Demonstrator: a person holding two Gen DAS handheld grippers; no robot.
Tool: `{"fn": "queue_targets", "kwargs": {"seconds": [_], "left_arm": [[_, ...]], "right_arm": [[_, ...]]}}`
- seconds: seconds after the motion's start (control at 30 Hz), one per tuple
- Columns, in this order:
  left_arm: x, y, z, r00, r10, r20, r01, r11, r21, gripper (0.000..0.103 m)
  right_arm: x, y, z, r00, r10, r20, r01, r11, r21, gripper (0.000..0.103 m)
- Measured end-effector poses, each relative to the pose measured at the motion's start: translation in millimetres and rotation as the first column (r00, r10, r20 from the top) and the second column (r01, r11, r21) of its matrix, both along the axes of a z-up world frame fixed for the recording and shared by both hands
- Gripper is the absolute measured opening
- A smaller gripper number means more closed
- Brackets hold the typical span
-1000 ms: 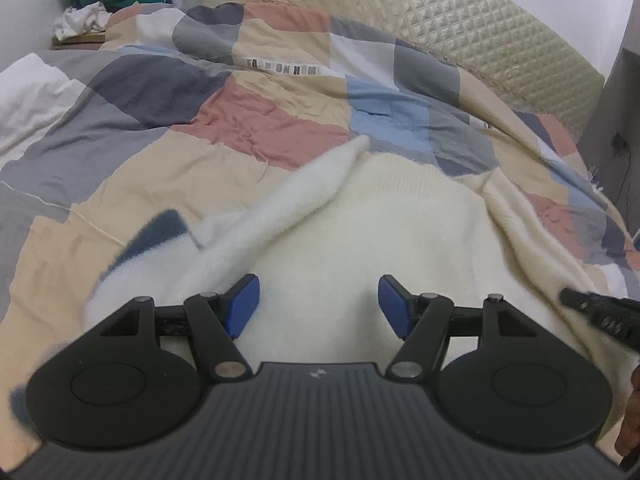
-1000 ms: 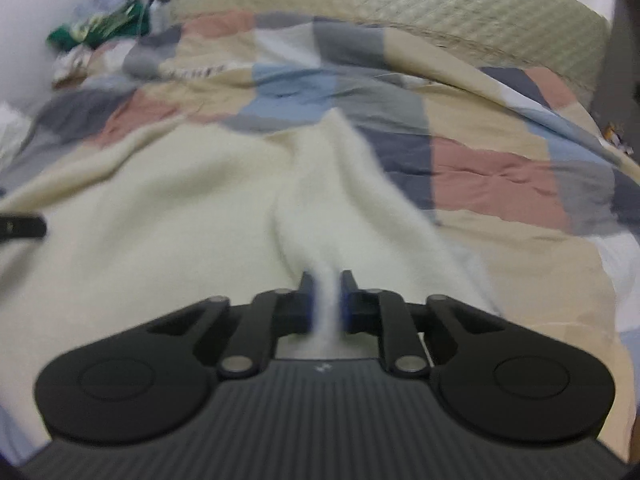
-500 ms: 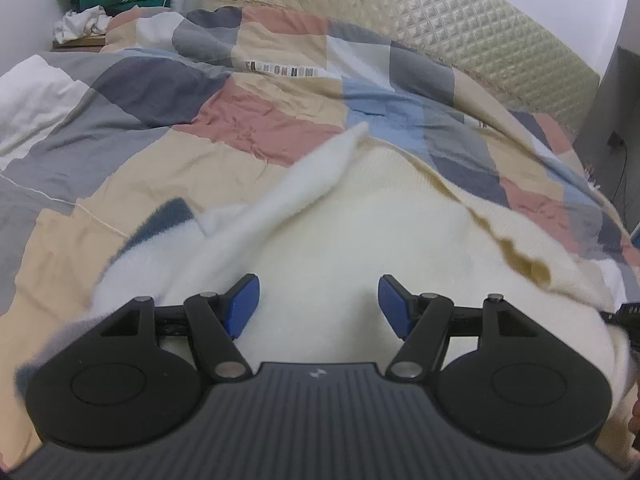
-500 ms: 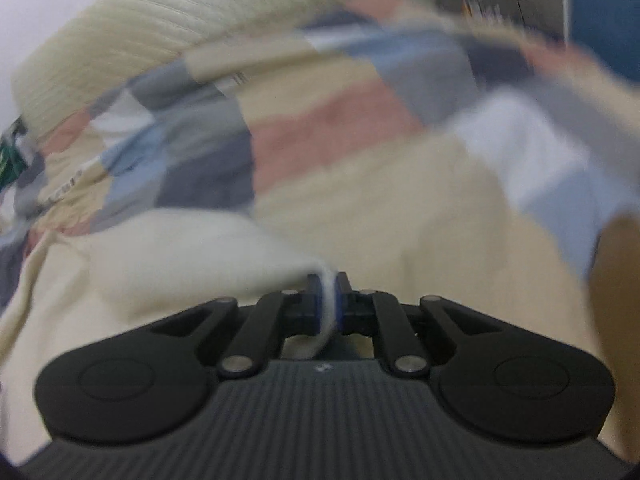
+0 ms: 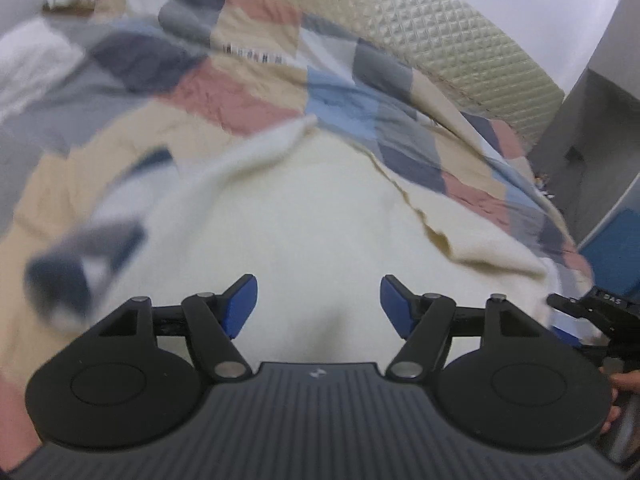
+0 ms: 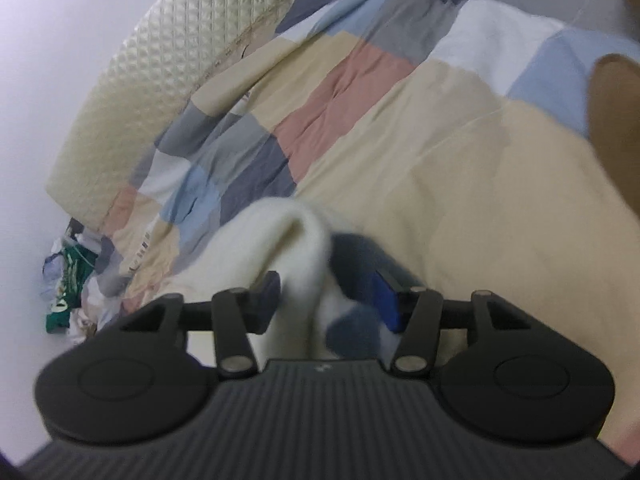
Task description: Fold large clothes
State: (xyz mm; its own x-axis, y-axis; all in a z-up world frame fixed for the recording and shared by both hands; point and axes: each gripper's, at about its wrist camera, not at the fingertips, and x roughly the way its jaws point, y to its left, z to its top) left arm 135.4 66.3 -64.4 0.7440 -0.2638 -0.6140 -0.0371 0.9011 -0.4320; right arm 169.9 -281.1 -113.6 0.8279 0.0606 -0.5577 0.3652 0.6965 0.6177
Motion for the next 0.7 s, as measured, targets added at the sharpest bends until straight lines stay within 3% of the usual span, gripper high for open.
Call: {"fn": "queue_targets", "kwargs": {"seconds": [0.17, 0.3, 0.37, 0.43, 0.57, 0.63, 0.7], "left_arm": [[-21, -2, -14, 0.995, 0.005, -0.097, -0.018, 0.991, -0.136, 0.080], [-19, 6, -36, 0.979, 0.028, -0.203, -0.077, 0.968, -0.240, 0.081], [-10, 14, -51, 0.963, 0.037, -0.266, -0.121, 0.945, -0.305, 0.081], [-4, 25, -69, 0.944, 0.068, -0.324, -0.196, 0.902, -0.384, 0.081], [3, 45, -92, 0.920, 0.140, -0.366, -0.320, 0.807, -0.497, 0.079], [5, 50, -91, 0.920, 0.188, -0.344, -0.349, 0.794, -0.498, 0.075], [9, 49, -90, 0.917, 0.213, -0.336, -0.360, 0.805, -0.472, 0.062]], "right_arm": [[-33, 13, 18, 0.996, -0.068, 0.051, 0.071, 0.996, -0.060, 0.054], [-39, 20, 18, 0.997, -0.010, 0.076, 0.010, 1.000, -0.003, 0.055], [-36, 30, 12, 0.997, 0.042, 0.059, -0.044, 0.998, 0.033, 0.055], [-33, 43, 6, 0.996, 0.081, 0.037, -0.082, 0.996, 0.036, 0.055], [-19, 61, -3, 0.994, 0.106, -0.026, -0.108, 0.991, -0.075, 0.051], [-14, 67, -6, 0.993, 0.110, -0.047, -0.116, 0.985, -0.128, 0.050], [-8, 72, -8, 0.991, 0.117, -0.061, -0.126, 0.977, -0.170, 0.049]]}}
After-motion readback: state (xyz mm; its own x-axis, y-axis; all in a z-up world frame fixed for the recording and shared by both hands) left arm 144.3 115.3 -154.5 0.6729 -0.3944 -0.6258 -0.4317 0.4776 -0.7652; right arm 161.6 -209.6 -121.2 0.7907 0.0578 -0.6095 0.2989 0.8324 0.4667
